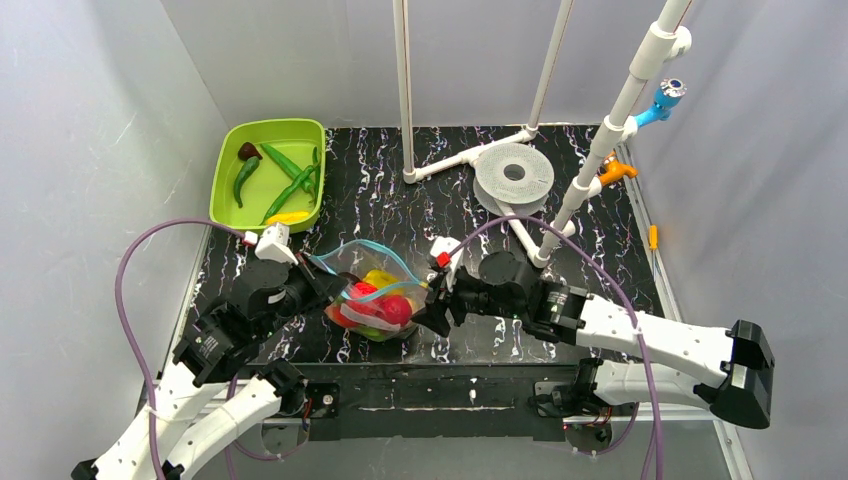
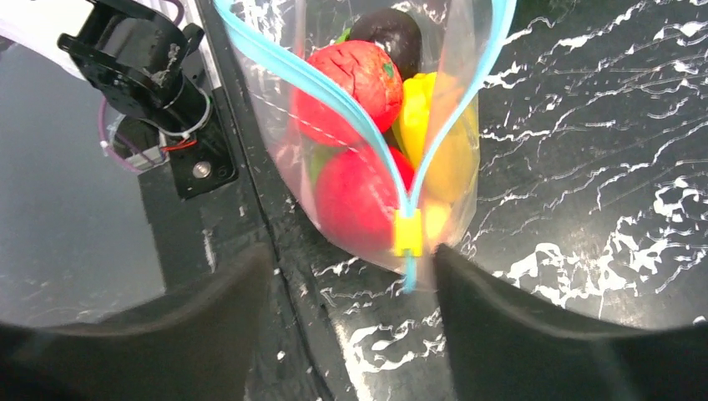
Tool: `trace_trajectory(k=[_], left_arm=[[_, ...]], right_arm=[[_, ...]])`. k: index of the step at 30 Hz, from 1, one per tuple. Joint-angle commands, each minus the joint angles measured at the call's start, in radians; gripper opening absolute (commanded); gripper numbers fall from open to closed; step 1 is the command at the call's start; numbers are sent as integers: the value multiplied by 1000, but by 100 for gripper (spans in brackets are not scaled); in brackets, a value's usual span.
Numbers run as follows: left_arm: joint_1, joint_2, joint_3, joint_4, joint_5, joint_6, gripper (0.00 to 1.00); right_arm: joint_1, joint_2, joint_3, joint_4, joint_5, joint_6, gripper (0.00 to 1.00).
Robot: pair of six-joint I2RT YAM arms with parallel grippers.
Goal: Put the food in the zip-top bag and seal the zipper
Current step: Move the zipper food storage bag to the center of the board, then zip the zipper food storage bag at the center of the board.
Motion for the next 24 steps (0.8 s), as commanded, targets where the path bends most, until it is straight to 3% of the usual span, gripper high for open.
trace_trajectory(k=[1,8,14,19,21,24], left_arm=[[-3,-28,3,-20,-35,-14,0],[-3,-32,9,-45,-38,-15,0],[-3,-36,13,-62,-42,-5,0],[-3,-38,34,-81,-55,28,0],[-2,-39,51,-89,-58,61,14],[-3,-39,88,-79,-36,164,37]], right_arm=[[2,-46,-132,332,22,16,67],[-7,-26,-156,414,42,24,44],[-15,-18,-150,429,42,28,34],[-20,-14,-140,411,55,21,10],[-26,-25,-148,407,77,24,1],[-45,-48,-161,401,54,25,1]])
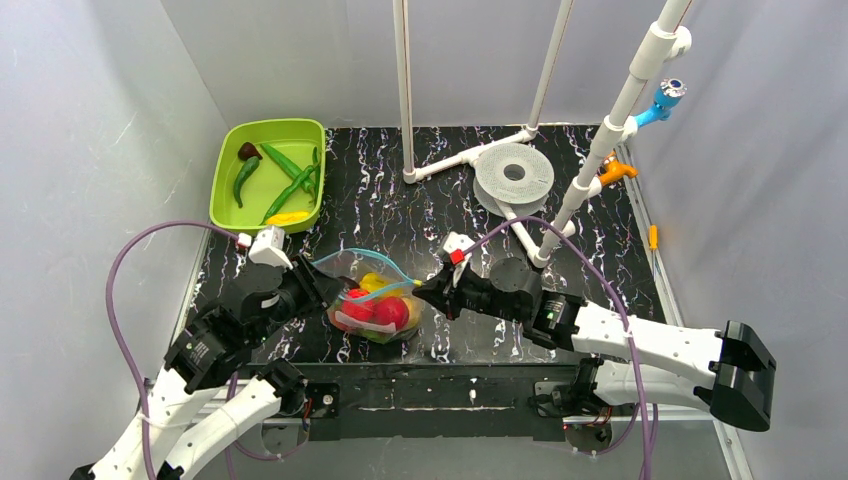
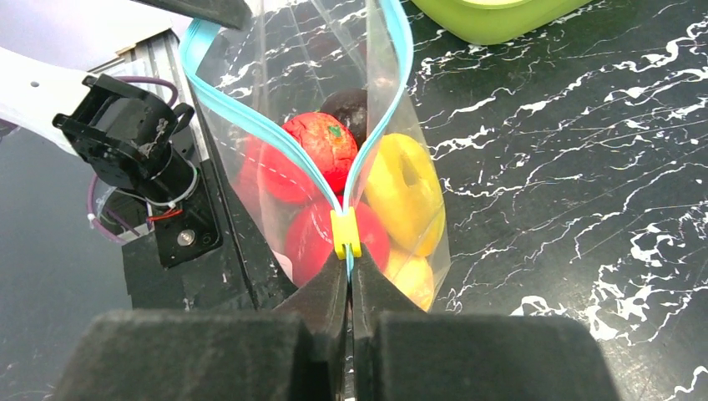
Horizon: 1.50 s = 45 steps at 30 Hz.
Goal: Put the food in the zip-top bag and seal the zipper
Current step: Zip the zipper food storage bag at the center of the board.
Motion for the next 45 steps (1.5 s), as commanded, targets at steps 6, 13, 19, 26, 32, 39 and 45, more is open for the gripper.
trace_trajectory(k=[6,13,19,26,32,39,45], left_arm=[[-2,31,152,166,319,498,64],[-3,265,203,293,760,763,72],[-24,415,207,413,860,949,71],[-28,469,140,510,948,1056,61],[-28,523,134,484,1053,1067,56],[-29,539,111,473,1074,1076,57],[-29,551,104,475,1058,1080,30]], right_arm=[[-113,-55,28,-14,-201,13,1],[-193,-9,109,-125,-408,-12,1],[-194,-2,123,-144,-478,-3,1],[-195,-20,102,-113,-487,20,1],[-196,-36,93,-111,-473,16,1],[-196,-54,81,-105,-453,14,1],[-198,-53,76,-107,-448,16,1]])
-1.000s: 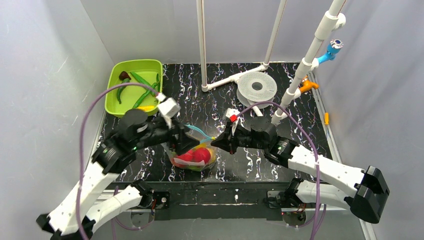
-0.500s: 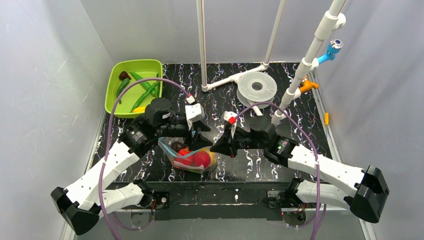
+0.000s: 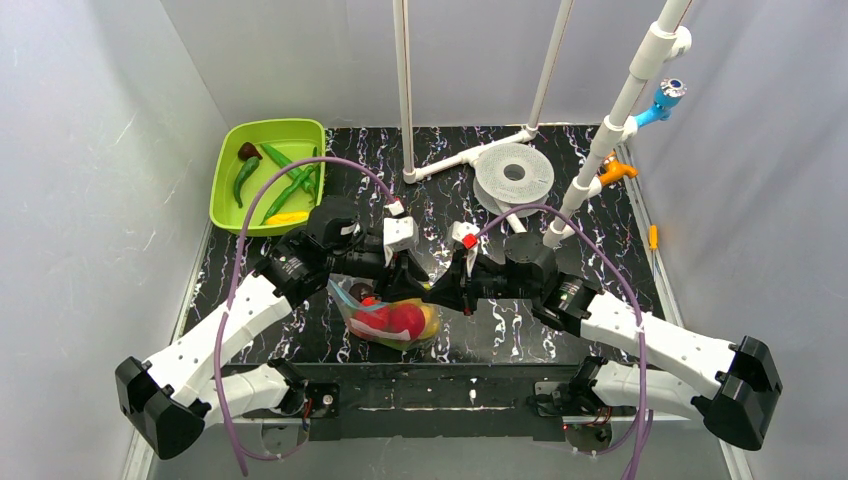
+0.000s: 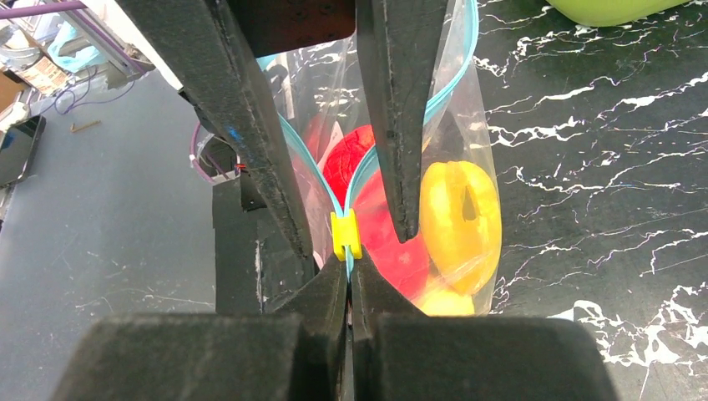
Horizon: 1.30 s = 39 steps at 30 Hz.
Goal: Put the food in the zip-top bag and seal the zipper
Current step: Zip the zipper food storage bag at the center of the board.
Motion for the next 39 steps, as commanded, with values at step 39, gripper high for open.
trace_trajectory(k=[39], left_arm=[[0,-275,-38,-400,-392,181,0]], right_arm=[[-7,-307,-177,-23,553,80,1]])
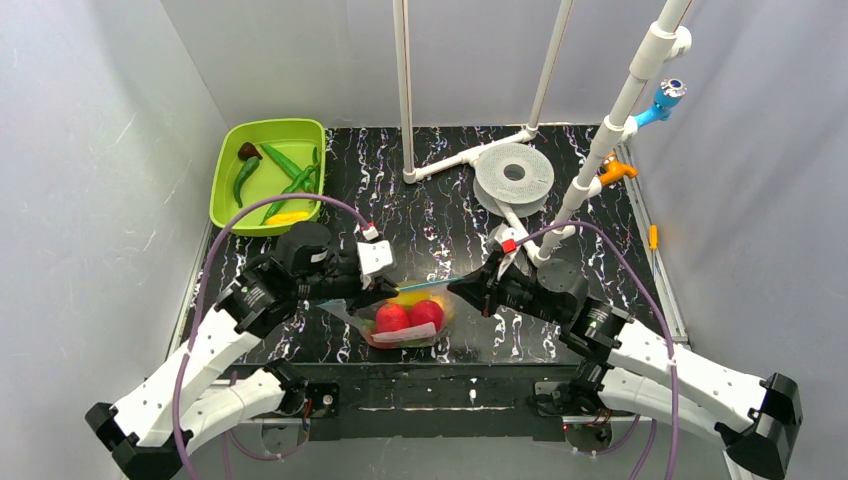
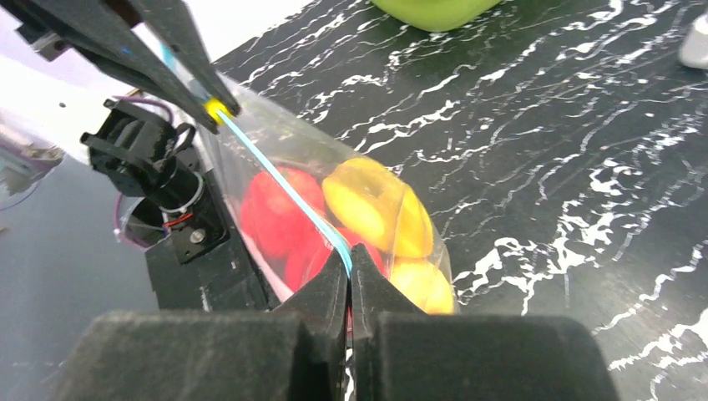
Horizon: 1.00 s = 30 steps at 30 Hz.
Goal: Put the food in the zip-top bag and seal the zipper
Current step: Zip the zipper food storage bag at the center of the board.
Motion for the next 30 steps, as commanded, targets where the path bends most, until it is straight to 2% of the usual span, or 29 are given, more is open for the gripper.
trace_trajectory(k=[1,7,12,17,23,24,27,30], left_arm=[[8,-74,3,-196,-125,43,0],[10,-152,-10,-262,-187,38,0],[10,-209,-23,-300,-224,28,0],[10,-246,-35,-334,-252,24,0],[9,-271,-49,-322,-284,-8,0],[9,-271,-50,-312,-286,-19,4],[10,-264,-51,-276,-296,-57,42],[10,-267,-50,-235,-303,-96,59]], right_arm=[[-16,-70,-3,-49,247,-19,1],[-19,-146,-40,-74,476,40,1],[-20,-181,-54,-97,587,63,1],[-21,-185,-58,-112,622,71,1],[-21,-150,-46,-108,581,64,1],[-21,-137,-41,-106,566,58,1],[-21,-89,-18,-105,541,53,1],[-21,-7,29,-128,540,60,1]])
